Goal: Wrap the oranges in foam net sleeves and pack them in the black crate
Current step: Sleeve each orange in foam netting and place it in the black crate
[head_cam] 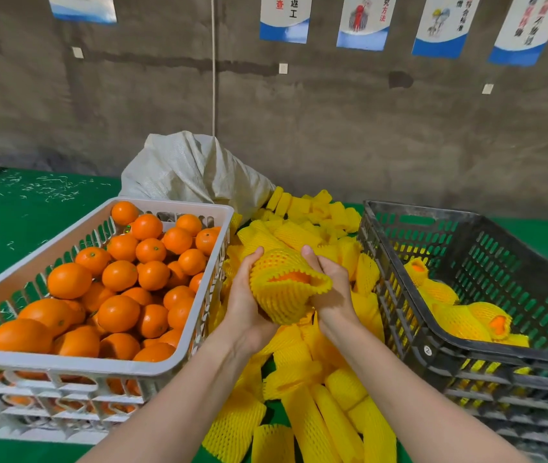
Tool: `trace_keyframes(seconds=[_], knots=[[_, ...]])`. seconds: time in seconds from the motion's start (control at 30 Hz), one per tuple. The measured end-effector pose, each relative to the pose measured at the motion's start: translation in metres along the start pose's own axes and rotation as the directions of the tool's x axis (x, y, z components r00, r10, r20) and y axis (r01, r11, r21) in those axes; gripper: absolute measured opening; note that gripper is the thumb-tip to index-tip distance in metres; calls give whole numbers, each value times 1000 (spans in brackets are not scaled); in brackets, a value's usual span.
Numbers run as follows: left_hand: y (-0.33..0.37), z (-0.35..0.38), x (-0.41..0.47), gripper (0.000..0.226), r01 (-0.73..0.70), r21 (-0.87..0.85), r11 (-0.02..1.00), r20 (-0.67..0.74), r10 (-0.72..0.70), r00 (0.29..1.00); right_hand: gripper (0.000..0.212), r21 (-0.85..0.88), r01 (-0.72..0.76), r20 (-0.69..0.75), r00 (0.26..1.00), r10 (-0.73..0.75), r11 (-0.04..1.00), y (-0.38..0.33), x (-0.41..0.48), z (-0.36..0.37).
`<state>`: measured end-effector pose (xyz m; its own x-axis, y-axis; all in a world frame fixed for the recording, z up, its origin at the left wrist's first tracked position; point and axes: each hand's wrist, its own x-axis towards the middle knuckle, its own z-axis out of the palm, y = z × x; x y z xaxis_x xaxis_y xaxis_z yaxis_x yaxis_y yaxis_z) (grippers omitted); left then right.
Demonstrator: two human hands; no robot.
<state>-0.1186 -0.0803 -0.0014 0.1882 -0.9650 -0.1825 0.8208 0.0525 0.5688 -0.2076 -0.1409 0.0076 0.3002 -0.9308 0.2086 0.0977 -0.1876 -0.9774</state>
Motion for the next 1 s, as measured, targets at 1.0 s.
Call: trace_keyframes(seconds=[1.0], knots=[[-25,-8,6,43,-458,604,653,-55,607,793,51,495,-638,357,769,531,590,6,-30,-20]])
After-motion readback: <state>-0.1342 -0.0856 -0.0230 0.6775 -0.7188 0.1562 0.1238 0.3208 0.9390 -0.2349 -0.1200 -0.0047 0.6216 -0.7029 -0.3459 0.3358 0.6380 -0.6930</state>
